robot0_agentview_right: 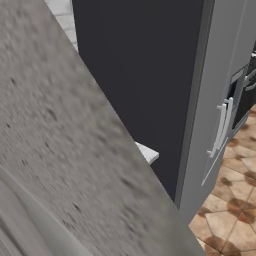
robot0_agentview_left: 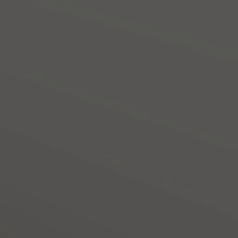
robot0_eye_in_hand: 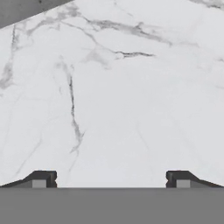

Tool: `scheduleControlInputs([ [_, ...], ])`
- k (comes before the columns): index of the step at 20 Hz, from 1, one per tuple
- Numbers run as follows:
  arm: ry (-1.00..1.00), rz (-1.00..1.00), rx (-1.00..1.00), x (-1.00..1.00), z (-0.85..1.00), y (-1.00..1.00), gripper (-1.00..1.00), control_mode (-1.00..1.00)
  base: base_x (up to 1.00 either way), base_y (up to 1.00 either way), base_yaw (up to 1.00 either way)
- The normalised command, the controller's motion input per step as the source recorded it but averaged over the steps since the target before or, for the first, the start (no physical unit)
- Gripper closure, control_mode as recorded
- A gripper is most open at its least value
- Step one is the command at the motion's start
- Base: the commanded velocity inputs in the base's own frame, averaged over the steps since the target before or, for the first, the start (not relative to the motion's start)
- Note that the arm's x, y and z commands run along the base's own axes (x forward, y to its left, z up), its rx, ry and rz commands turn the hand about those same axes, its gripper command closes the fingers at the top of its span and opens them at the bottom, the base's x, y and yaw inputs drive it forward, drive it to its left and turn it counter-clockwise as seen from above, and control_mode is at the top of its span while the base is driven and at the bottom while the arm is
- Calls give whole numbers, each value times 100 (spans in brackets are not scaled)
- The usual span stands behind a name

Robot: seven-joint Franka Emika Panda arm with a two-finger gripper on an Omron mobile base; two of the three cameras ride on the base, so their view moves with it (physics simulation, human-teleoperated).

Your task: Move the cutting board and knife to the sink. Then move spray from the cabinet to the counter.

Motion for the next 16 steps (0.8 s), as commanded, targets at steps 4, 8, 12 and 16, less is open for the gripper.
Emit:
scheduleControlInputs([
  [4,10,-2,0,-2,-8,-8,-100,-100,0,0,0],
  [8,0,0,0,-21,0,-28,-100,-100,0,0,0],
  [12,0,0,0,-12,0,-35,-100,-100,0,0,0],
  [16,0,0,1,-18,-2,-42,-100,-100,0,0,0],
])
